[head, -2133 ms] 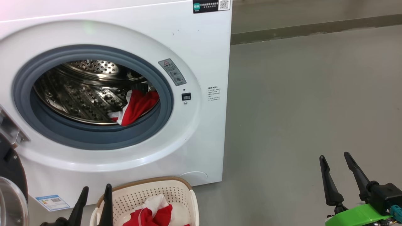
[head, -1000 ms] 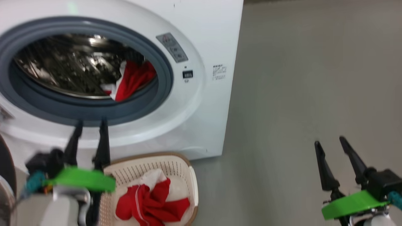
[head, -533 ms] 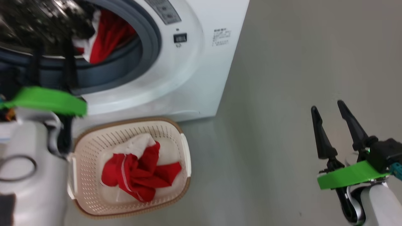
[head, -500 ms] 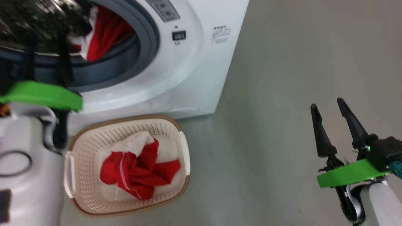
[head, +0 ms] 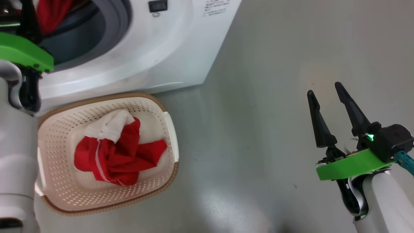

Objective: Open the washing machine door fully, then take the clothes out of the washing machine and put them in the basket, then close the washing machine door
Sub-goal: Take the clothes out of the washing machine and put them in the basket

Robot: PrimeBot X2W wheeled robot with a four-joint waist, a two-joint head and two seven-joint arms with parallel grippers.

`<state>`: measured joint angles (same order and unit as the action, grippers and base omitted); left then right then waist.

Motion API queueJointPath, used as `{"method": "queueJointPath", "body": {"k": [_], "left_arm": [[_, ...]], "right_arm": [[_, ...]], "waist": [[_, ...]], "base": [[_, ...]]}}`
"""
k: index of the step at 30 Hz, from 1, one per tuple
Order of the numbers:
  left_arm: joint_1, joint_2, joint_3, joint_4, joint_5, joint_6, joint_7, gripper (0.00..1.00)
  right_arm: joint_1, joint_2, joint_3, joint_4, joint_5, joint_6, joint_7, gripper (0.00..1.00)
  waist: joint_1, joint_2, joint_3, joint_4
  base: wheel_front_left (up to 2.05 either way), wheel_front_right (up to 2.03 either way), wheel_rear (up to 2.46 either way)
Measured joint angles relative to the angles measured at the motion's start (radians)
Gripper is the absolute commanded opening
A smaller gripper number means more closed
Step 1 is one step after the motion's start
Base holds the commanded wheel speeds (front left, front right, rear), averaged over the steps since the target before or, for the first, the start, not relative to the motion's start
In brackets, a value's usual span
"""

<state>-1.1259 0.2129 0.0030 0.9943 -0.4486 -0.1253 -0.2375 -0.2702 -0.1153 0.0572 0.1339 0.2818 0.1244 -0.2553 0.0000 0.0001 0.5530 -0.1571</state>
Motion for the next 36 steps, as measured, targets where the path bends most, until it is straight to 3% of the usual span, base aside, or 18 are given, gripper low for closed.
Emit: {"method": "queueJointPath", "body": {"k": [6,11,16,17,18,24,31,36], "left_arm": [[-0.079,0.019,-0.065,0.058,-0.048,0.000,0.033,1.00],[-0.108,0.056,-0.149,0.151,-0.030,0.002,0.134,1.00],[-0.138,0.088,-0.197,0.229,0.025,0.047,0.203,1.00],[-0.147,0.088,-0.202,0.235,0.029,0.056,0.209,0.45],[-0.154,0.089,-0.207,0.239,0.035,0.065,0.210,0.00],[-0.162,0.103,-0.212,0.258,0.046,0.109,0.166,0.00],[-0.129,0.102,-0.179,0.240,0.012,0.107,0.014,0.00],[-0.052,0.103,-0.137,0.146,-0.011,0.098,-0.012,0.00]], "right_arm": [[-0.007,-0.006,0.025,0.001,0.010,0.000,0.000,1.00],[-0.026,-0.006,0.052,0.007,0.021,0.000,0.000,1.00],[-0.026,-0.005,0.061,0.010,0.037,0.000,0.000,1.00],[-0.026,-0.005,0.065,0.010,0.037,0.000,0.000,1.00],[-0.026,-0.004,0.069,0.011,0.039,0.000,0.000,1.00],[-0.026,0.007,0.079,0.019,0.044,0.000,0.000,1.00],[-0.026,0.011,0.073,0.026,0.062,0.000,0.000,1.00],[-0.026,0.016,0.056,0.027,0.062,0.000,0.000,1.00]], "waist": [[-0.0001,0.0000,0.037,-0.024],[0.0000,-0.0001,0.045,-0.038],[-0.0001,0.0000,0.046,-0.056],[0.0000,0.0000,0.047,-0.059],[0.0000,-0.0001,0.048,-0.062],[-0.0001,0.0000,0.052,-0.074],[0.0000,0.0000,0.030,-0.069],[-0.0001,-0.0001,0.005,-0.058]], "base": [[0.00,0.00,0.00],[0.00,0.00,0.00],[0.00,0.00,0.00],[0.00,0.00,0.00],[0.00,0.00,0.00],[0.00,0.00,0.00],[0.00,0.00,0.00],[0.00,0.00,0.00]]}}
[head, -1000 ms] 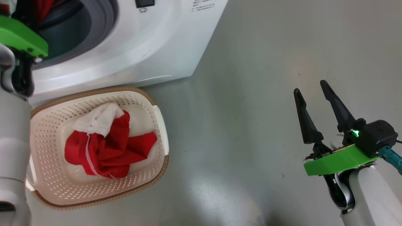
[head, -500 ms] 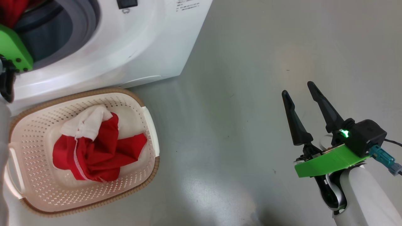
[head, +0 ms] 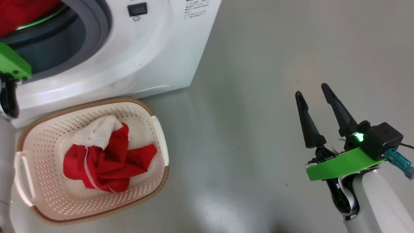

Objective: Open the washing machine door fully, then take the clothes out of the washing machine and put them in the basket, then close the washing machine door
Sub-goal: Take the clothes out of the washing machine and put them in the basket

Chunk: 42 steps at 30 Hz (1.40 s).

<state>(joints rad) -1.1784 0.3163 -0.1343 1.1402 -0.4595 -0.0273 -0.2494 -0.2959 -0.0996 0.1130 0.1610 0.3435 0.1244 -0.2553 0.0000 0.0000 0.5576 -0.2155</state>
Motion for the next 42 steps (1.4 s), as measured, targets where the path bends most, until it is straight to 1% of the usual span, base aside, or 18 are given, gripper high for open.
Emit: {"method": "queueJointPath", "body": {"k": [3,5,6,8,16,18,23,25,26,31,36,39,42], "left_arm": [[0.073,0.004,0.041,-0.150,0.001,0.000,0.000,0.00],[0.131,0.004,0.067,-0.225,0.003,0.001,0.000,0.00],[0.199,0.002,0.092,-0.289,0.011,0.002,0.000,0.00],[0.257,-0.005,0.114,-0.351,0.013,0.002,0.000,0.00],[0.451,-0.067,0.186,-0.645,0.072,0.022,0.000,0.00],[0.506,-0.086,0.198,-0.711,0.085,0.033,0.000,0.00],[0.619,-0.124,0.203,-0.857,0.107,0.040,0.000,0.00],[0.653,-0.134,0.202,-0.921,0.125,0.050,0.000,0.00],[0.653,-0.134,0.202,-0.921,0.125,0.050,0.000,0.00],[0.738,-0.157,0.197,-1.076,0.132,0.079,0.004,0.00],[0.813,-0.163,0.190,-1.218,0.133,0.098,0.041,0.00],[0.859,-0.182,0.171,-1.278,0.133,0.108,0.070,0.00],[0.907,-0.206,0.150,-1.294,0.123,0.119,0.097,0.00]], "right_arm": [[0.000,0.001,-0.008,0.000,0.000,0.000,0.000,1.00],[0.001,0.003,-0.010,0.000,-0.001,0.000,0.000,1.00],[0.001,0.006,-0.015,0.001,-0.001,0.000,0.000,1.00],[0.005,0.007,-0.022,0.003,-0.001,0.000,0.000,1.00],[0.046,0.008,-0.043,0.008,-0.005,0.000,0.000,1.00],[0.060,0.008,-0.048,0.010,-0.010,0.000,0.000,1.00],[0.095,0.008,-0.064,0.012,-0.012,0.000,0.000,1.00],[0.103,0.008,-0.065,0.011,-0.016,0.000,0.000,1.00],[0.103,0.008,-0.065,0.011,-0.016,0.000,0.000,1.00],[0.117,0.009,-0.065,0.011,-0.029,0.000,0.000,1.00],[0.150,0.011,-0.065,0.012,-0.029,0.000,0.000,1.00],[0.151,0.012,-0.067,0.008,-0.029,0.000,0.000,1.00],[0.152,0.012,-0.070,0.001,-0.030,0.000,0.000,1.00]], "waist": [[0.0000,0.0000,-0.016,0.009],[0.0000,0.0000,-0.029,0.015],[0.0000,0.0000,-0.043,0.019],[0.0001,0.0000,-0.058,0.025],[0.0000,0.0000,-0.134,0.049],[0.0000,0.0000,-0.156,0.055],[0.0000,0.0000,-0.211,0.069],[0.0000,0.0001,-0.231,0.075],[0.0000,0.0001,-0.231,0.075],[0.0000,0.0000,-0.278,0.088],[0.0000,0.0000,-0.313,0.096],[0.0000,0.0000,-0.323,0.103],[0.0000,0.0000,-0.317,0.107]], "base": [[0.00,0.00,0.00],[0.00,0.00,0.00],[0.00,0.00,0.00],[0.00,0.00,0.00],[0.00,0.00,0.00],[0.00,0.00,0.00],[0.00,0.00,0.00],[0.00,0.00,0.00],[0.00,0.00,0.00],[0.00,0.00,0.00],[0.00,0.00,0.00],[0.00,0.00,0.00],[0.00,0.00,0.00]]}}
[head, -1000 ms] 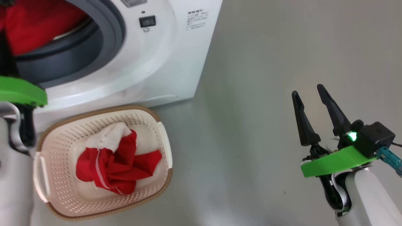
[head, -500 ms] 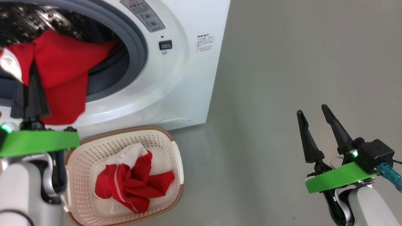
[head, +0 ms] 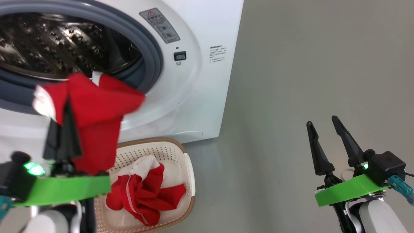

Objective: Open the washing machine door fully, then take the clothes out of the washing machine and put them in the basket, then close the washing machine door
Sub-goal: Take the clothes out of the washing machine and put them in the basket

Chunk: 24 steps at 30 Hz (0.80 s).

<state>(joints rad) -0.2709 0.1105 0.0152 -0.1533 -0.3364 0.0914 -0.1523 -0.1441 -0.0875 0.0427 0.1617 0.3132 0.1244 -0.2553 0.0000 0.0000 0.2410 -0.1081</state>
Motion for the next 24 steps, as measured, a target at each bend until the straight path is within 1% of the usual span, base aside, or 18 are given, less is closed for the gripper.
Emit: {"method": "queueJointPath", "body": {"k": [4,8,9,13,17,24], "left_arm": [[0.029,-0.020,-0.021,0.063,-0.030,0.005,0.006,0.00],[0.029,-0.041,-0.043,0.184,-0.073,0.003,0.008,0.00],[0.028,-0.043,-0.050,0.223,-0.079,-0.003,0.008,0.00],[0.007,-0.056,-0.065,0.411,-0.130,-0.024,-0.005,0.00],[-0.077,-0.066,-0.063,0.619,-0.205,-0.048,-0.013,0.00],[-0.245,-0.072,-0.087,0.969,-0.232,-0.083,-0.027,0.00]], "right_arm": [[0.000,0.001,0.002,-0.002,-0.002,0.000,0.000,1.00],[-0.002,0.001,0.005,-0.002,-0.006,0.000,0.000,1.00],[-0.005,0.000,0.005,-0.002,-0.006,0.000,0.000,1.00],[-0.015,0.000,0.012,-0.003,-0.006,0.000,0.000,1.00],[-0.052,-0.001,0.028,-0.004,-0.005,0.000,0.000,1.00],[-0.088,-0.001,0.040,-0.002,-0.001,0.000,0.000,1.00]], "waist": [[0.0000,0.0000,0.023,0.005],[0.0000,0.0000,0.050,0.011],[0.0000,0.0000,0.059,0.012],[0.0000,0.0001,0.094,0.015],[0.0001,0.0000,0.134,0.013],[0.0000,0.0000,0.202,-0.006]], "base": [[0.00,0.00,0.00],[0.00,0.00,0.00],[0.00,0.00,0.00],[0.00,0.00,0.00],[0.00,0.00,0.00],[0.00,0.00,0.00]]}}
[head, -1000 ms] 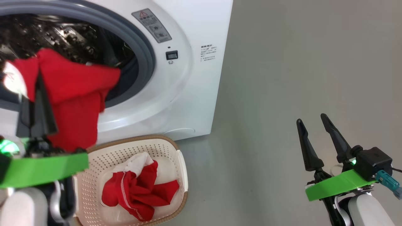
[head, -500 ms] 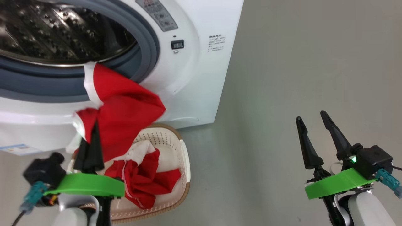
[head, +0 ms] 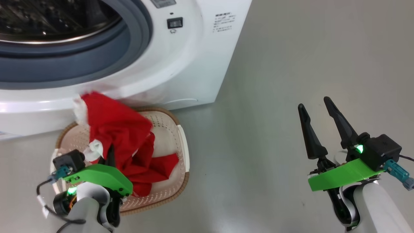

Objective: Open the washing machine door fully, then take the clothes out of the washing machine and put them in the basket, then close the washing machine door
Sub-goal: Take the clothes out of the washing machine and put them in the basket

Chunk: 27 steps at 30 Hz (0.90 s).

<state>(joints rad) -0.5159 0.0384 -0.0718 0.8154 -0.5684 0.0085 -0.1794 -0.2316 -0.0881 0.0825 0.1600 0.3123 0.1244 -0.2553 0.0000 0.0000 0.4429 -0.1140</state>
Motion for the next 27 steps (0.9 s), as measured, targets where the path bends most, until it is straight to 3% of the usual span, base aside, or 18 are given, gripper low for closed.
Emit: {"method": "queueJointPath", "body": {"k": [10,19,20,21,22,23,27], "left_arm": [[-0.156,0.000,-0.014,0.341,-0.007,-0.019,0.012,0.00],[-0.204,0.011,-0.029,0.454,-0.009,-0.027,0.052,0.00],[-0.206,0.011,-0.032,0.457,-0.009,-0.027,0.049,0.08],[-0.207,0.011,-0.035,0.459,-0.009,-0.028,0.043,0.22],[-0.207,0.011,-0.039,0.460,-0.008,-0.032,0.032,0.49],[-0.207,0.011,-0.044,0.460,-0.005,-0.037,0.016,1.00],[-0.207,0.012,-0.049,0.464,-0.003,-0.053,-0.024,1.00]], "right_arm": [[-0.042,0.000,0.016,0.000,0.006,0.000,0.000,1.00],[-0.076,0.001,0.027,0.000,0.013,0.000,0.000,1.00],[-0.078,0.002,0.027,0.001,0.013,0.000,0.000,1.00],[-0.078,0.002,0.027,0.003,0.013,0.000,0.000,1.00],[-0.078,0.003,0.026,0.007,0.013,0.000,0.000,1.00],[-0.078,0.003,0.026,0.009,0.013,0.000,0.000,1.00],[-0.077,0.004,0.020,0.014,0.013,0.000,0.000,1.00]], "waist": [[0.0000,0.0000,0.081,-0.045],[0.0000,0.0000,0.136,-0.081],[0.0000,0.0000,0.138,-0.085],[0.0000,0.0000,0.137,-0.087],[0.0000,0.0000,0.135,-0.089],[0.0000,0.0000,0.131,-0.089],[0.0000,0.0000,0.105,-0.086]], "base": [[0.00,0.00,0.00],[0.00,0.00,0.00],[0.00,0.00,0.00],[0.00,0.00,0.00],[0.00,0.00,0.00],[0.00,0.00,0.00],[0.00,0.00,0.00]]}}
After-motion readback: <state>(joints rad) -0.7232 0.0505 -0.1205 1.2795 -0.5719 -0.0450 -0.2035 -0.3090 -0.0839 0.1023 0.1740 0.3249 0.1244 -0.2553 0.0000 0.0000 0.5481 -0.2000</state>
